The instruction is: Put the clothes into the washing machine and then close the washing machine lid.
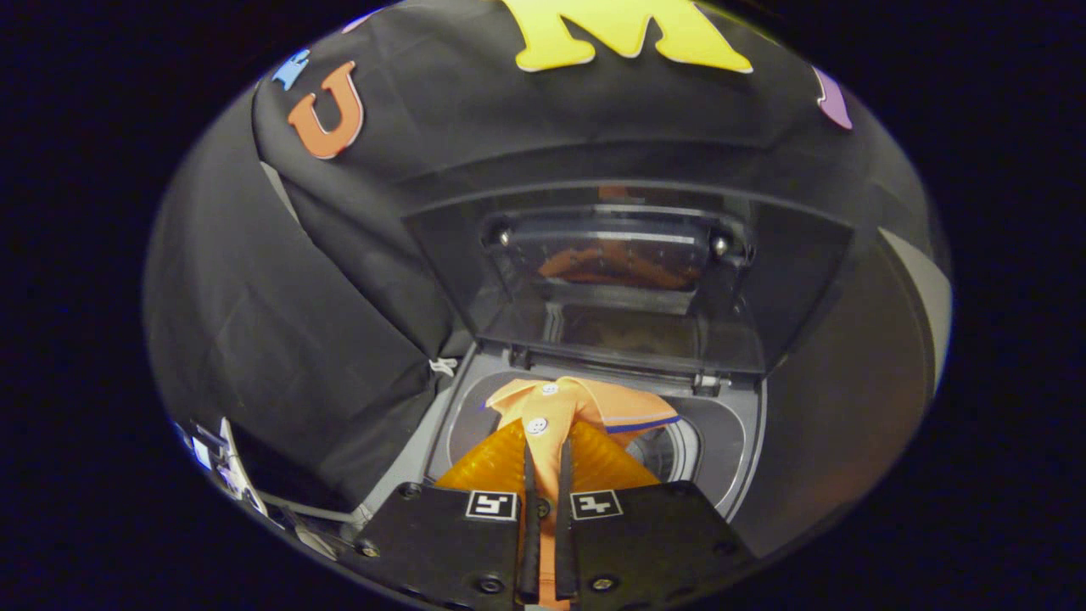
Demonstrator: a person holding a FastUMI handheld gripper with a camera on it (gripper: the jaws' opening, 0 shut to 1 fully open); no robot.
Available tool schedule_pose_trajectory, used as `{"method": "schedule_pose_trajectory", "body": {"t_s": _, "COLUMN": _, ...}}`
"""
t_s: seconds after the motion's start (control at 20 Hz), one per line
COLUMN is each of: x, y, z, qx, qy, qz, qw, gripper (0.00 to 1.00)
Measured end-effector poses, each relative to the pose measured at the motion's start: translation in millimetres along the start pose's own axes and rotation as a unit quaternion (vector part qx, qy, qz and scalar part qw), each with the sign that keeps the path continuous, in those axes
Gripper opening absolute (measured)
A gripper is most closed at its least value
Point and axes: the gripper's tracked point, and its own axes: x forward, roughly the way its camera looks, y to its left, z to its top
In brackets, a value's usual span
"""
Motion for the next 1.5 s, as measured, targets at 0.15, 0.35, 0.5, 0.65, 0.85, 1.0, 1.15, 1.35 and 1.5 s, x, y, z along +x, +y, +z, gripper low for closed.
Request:
{"method": "schedule_pose_trajectory", "body": {"t_s": 0.15, "x": 19.6, "y": -11.7, "z": -19.2, "qx": 0.001, "qy": 0.030, "qz": -0.019, "qw": 0.999, "gripper": 0.10}}
{"method": "schedule_pose_trajectory", "body": {"t_s": 0.35, "x": 31.0, "y": -16.3, "z": -36.6, "qx": 0.017, "qy": 0.062, "qz": -0.028, "qw": 0.998, "gripper": 0.10}}
{"method": "schedule_pose_trajectory", "body": {"t_s": 0.5, "x": 34.0, "y": -18.2, "z": -39.4, "qx": 0.020, "qy": 0.070, "qz": -0.036, "qw": 0.997, "gripper": 0.10}}
{"method": "schedule_pose_trajectory", "body": {"t_s": 0.65, "x": 34.9, "y": -21.2, "z": -37.7, "qx": 0.028, "qy": 0.067, "qz": -0.046, "qw": 0.996, "gripper": 0.10}}
{"method": "schedule_pose_trajectory", "body": {"t_s": 0.85, "x": 33.1, "y": -27.2, "z": -40.4, "qx": 0.032, "qy": 0.064, "qz": -0.061, "qw": 0.996, "gripper": 0.13}}
{"method": "schedule_pose_trajectory", "body": {"t_s": 1.0, "x": 34.6, "y": -26.3, "z": -47.0, "qx": 0.033, "qy": 0.069, "qz": -0.058, "qw": 0.995, "gripper": 0.18}}
{"method": "schedule_pose_trajectory", "body": {"t_s": 1.15, "x": 32.8, "y": -25.7, "z": -45.5, "qx": 0.024, "qy": 0.054, "qz": -0.065, "qw": 0.996, "gripper": 0.51}}
{"method": "schedule_pose_trajectory", "body": {"t_s": 1.35, "x": 25.0, "y": -30.3, "z": -39.9, "qx": 0.029, "qy": 0.030, "qz": -0.084, "qw": 0.996, "gripper": 0.99}}
{"method": "schedule_pose_trajectory", "body": {"t_s": 1.5, "x": 21.2, "y": -31.0, "z": -44.3, "qx": 0.035, "qy": 0.030, "qz": -0.085, "qw": 0.995, "gripper": 0.97}}
